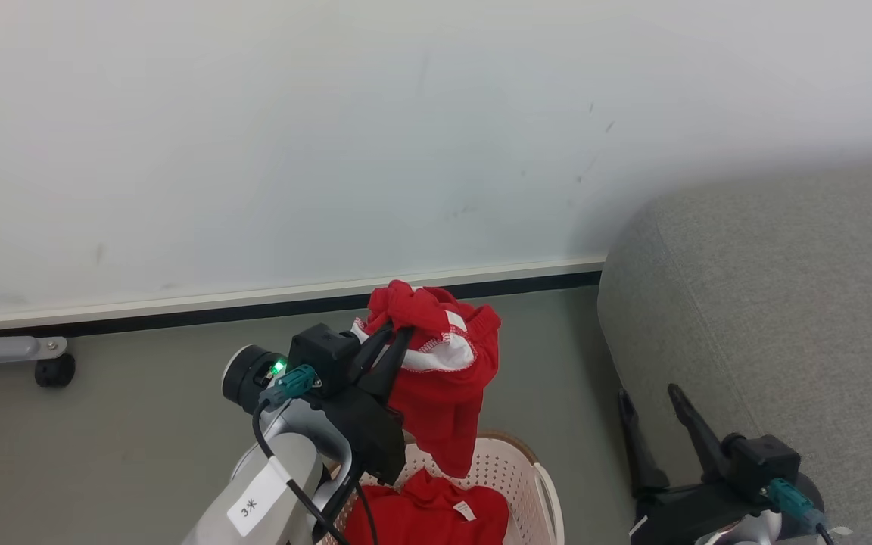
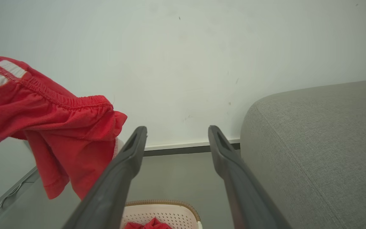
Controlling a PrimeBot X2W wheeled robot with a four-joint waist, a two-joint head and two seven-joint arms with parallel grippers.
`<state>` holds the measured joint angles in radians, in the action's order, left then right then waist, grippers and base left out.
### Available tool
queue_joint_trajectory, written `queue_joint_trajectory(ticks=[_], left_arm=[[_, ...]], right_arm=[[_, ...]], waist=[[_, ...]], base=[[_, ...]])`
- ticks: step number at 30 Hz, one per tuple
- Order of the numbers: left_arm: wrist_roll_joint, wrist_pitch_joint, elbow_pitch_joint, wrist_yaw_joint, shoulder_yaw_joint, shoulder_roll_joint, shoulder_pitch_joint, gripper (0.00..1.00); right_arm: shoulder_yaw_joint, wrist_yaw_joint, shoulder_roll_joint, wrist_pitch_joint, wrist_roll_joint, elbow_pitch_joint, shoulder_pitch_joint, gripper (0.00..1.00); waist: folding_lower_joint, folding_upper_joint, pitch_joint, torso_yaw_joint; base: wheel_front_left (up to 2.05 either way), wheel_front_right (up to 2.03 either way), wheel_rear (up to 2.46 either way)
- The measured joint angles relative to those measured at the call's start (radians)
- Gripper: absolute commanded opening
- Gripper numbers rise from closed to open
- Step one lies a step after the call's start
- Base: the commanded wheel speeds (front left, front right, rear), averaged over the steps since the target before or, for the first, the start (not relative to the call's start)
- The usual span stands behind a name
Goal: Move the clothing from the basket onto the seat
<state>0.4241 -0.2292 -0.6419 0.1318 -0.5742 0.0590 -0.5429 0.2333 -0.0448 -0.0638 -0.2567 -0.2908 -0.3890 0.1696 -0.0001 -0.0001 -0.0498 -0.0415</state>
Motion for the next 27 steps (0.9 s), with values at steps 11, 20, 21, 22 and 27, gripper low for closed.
queue_joint_trajectory(ticks=[11, 20, 21, 22, 27], left_arm=[[0.007, 0.041, 0.053, 0.000, -0.025, -0.001, 0.000, 0.00], [0.015, 0.081, 0.103, 0.000, -0.067, -0.006, -0.001, 0.00], [0.015, 0.087, 0.107, 0.000, -0.072, -0.006, -0.001, 0.00], [0.016, 0.090, 0.111, 0.000, -0.078, -0.007, -0.001, 0.00], [0.023, 0.106, 0.141, 0.000, -0.088, -0.007, -0.001, 0.00]], right_arm=[[0.180, -0.047, 0.007, 0.010, 0.038, -0.079, 0.061, 1.00], [0.321, -0.053, 0.007, 0.019, -0.017, -0.159, 0.163, 1.00], [0.335, -0.053, 0.007, 0.022, -0.028, -0.165, 0.177, 1.00], [0.350, -0.053, 0.007, 0.025, -0.034, -0.172, 0.189, 1.00], [0.421, -0.050, 0.007, 0.032, -0.055, -0.216, 0.247, 1.00]], waist=[[0.0001, 0.0002, -0.013, 0.004], [0.0002, 0.0001, -0.010, 0.026], [0.0002, 0.0002, -0.009, 0.030], [0.0002, 0.0002, -0.008, 0.034], [0.0002, 0.0002, -0.004, 0.049]], base=[[0.00, 0.00, 0.00], [0.00, 0.00, 0.00], [0.00, 0.00, 0.00], [0.00, 0.00, 0.00], [0.00, 0.00, 0.00]])
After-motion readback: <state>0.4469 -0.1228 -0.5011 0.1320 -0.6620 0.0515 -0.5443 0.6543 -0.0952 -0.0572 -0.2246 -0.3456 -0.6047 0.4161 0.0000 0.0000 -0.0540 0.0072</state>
